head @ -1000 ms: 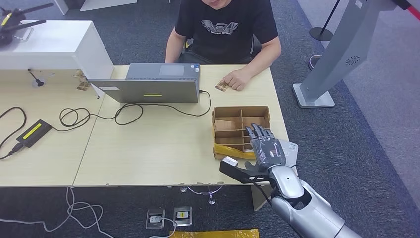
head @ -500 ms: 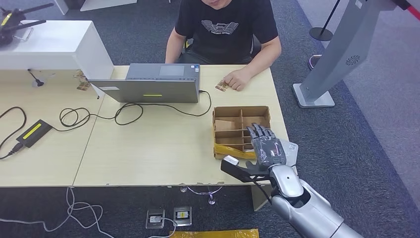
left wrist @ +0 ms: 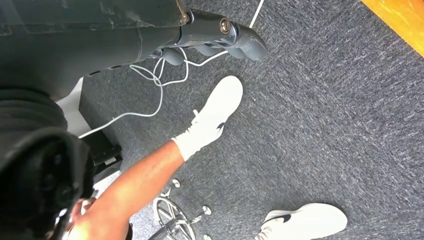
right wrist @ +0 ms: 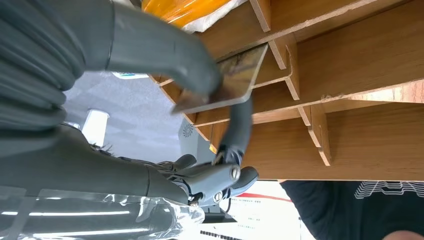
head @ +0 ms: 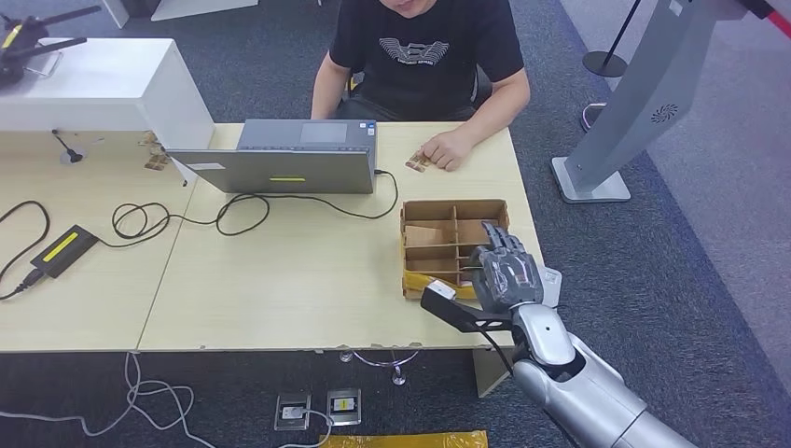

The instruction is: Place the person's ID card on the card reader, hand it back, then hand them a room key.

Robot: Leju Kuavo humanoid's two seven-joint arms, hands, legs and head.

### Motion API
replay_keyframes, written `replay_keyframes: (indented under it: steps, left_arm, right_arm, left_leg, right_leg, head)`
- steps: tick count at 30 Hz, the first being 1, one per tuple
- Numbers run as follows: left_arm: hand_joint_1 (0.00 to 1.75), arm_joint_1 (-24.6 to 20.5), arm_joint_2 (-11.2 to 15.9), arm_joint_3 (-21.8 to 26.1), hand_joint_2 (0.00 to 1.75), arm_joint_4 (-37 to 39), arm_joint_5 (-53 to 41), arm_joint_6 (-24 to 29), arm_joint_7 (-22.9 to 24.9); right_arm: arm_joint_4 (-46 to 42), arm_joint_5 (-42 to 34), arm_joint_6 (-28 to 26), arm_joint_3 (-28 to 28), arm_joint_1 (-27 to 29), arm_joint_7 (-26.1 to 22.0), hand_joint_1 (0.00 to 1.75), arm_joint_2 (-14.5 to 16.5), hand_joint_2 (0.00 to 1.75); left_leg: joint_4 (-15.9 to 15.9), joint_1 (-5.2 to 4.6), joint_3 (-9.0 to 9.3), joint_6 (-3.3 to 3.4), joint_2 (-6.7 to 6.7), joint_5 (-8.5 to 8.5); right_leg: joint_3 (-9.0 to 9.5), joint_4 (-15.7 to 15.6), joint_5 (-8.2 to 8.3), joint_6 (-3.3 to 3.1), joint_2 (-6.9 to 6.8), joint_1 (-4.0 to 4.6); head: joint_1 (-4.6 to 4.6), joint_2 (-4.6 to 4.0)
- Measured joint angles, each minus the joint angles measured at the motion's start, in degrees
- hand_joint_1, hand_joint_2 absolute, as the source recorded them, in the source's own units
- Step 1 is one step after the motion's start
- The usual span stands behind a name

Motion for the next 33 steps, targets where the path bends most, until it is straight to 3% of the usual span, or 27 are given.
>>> replay_keyframes:
  steps: [33]
  left_arm:
    - [0.0, -0.15, 0.14, -0.44, 0.0, 0.0, 1.52, -0.03, -0.04]
  right_arm:
    - [5.25, -5.45, -6.32, 2.41, -0.99, -1.58, 1.75, 1.01, 1.75]
  left_leg:
    - [0.0, 0.0, 0.17, 0.0, 0.01, 0.0]
  right_leg:
    - [0.14, 0.0, 0.0, 0.0, 0.02, 0.0]
  head:
    - [0.01, 0.0]
